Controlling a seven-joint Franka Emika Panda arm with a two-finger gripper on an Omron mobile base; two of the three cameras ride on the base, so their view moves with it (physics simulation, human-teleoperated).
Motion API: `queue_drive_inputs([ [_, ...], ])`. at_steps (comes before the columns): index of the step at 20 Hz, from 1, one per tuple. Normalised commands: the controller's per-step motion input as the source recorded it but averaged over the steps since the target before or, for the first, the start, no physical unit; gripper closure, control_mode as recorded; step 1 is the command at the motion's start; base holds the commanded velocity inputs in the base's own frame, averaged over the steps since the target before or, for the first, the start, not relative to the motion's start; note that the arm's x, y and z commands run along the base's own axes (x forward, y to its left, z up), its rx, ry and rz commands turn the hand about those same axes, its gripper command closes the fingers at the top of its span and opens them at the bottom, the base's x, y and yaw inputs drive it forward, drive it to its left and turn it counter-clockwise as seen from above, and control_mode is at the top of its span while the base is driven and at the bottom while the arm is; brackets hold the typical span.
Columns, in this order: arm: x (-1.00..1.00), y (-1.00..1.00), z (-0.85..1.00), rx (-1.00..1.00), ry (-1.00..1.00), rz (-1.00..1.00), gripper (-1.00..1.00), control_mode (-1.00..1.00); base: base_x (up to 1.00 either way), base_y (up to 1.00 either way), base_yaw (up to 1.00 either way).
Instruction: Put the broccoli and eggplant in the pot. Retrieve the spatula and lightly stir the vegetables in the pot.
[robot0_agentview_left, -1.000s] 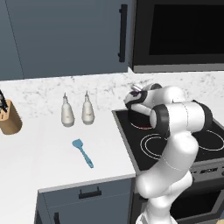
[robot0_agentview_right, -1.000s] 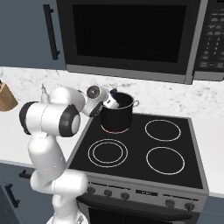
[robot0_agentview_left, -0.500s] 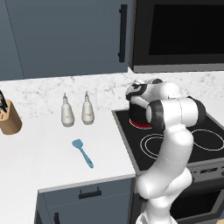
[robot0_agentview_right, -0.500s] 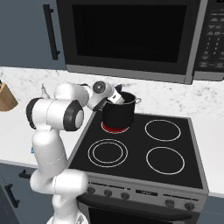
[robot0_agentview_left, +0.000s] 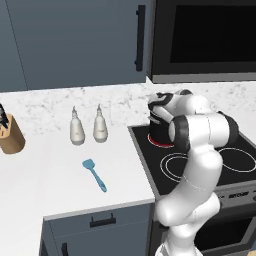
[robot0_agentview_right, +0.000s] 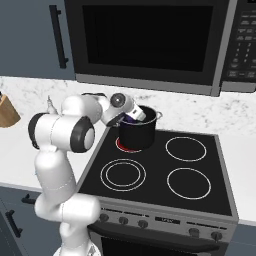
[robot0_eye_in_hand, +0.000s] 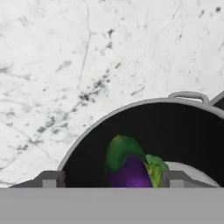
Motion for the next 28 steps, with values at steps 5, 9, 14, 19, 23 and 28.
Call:
queue_drive_inputs([
  [5,-0.59,0.00,0.04,-0.04,-0.02,0.00,-1.00,-1.00,0.00,0.00,0.00],
  [9,-0.98,0.00,0.56,0.00,-0.18,0.00,-1.00,-1.00,0.00,0.00,0.00],
  [14,-0.88,0.01,0.85,0.00,-0.13,0.00,-1.00,-1.00,0.00,0.00,0.00],
  [19,-0.84,0.37,0.64,0.00,0.15,0.02,-1.00,-1.00,0.00,0.00,0.00],
  [23,-0.68,0.68,0.92,0.00,0.44,0.07,-1.00,-1.00,0.00,0.00,0.00],
  [28,-0.49,0.70,1.00,0.00,0.48,0.09,-1.00,-1.00,0.00,0.00,0.00],
])
